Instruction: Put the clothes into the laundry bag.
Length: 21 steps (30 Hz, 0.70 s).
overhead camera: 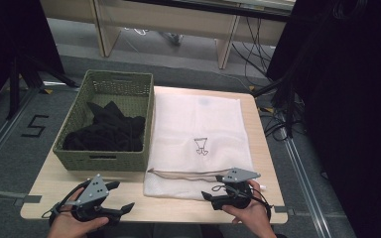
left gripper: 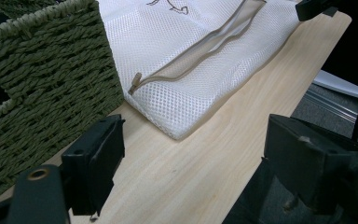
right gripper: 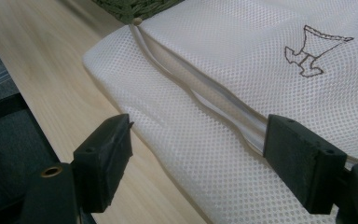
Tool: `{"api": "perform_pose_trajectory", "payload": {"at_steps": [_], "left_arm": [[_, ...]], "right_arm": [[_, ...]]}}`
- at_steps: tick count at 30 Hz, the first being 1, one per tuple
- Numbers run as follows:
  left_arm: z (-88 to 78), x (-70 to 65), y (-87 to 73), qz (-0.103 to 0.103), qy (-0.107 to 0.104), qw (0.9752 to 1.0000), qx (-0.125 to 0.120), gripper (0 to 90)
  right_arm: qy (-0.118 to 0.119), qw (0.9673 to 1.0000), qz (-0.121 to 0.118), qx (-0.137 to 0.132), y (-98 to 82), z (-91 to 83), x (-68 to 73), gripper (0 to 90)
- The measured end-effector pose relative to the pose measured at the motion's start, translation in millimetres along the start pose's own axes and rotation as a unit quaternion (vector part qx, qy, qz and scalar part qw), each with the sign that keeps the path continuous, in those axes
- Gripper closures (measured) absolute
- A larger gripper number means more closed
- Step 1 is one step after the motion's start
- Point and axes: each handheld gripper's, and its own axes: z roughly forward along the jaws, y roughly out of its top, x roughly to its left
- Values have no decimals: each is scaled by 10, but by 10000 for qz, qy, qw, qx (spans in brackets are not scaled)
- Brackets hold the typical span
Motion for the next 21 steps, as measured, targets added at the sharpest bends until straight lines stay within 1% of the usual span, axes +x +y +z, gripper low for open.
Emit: {"api": "perform_pose_trajectory", "payload": {"at_steps": [15, 21], "left_arm": [[4, -3, 2, 10, 5, 10000, 9, 200], [5, -1, 4, 13, 7, 10000, 12, 200]], "right_arm": [[-13, 10000, -32, 48, -1, 10, 6, 248], [-50, 9999, -95, 72, 3, 17, -7, 252]]}}
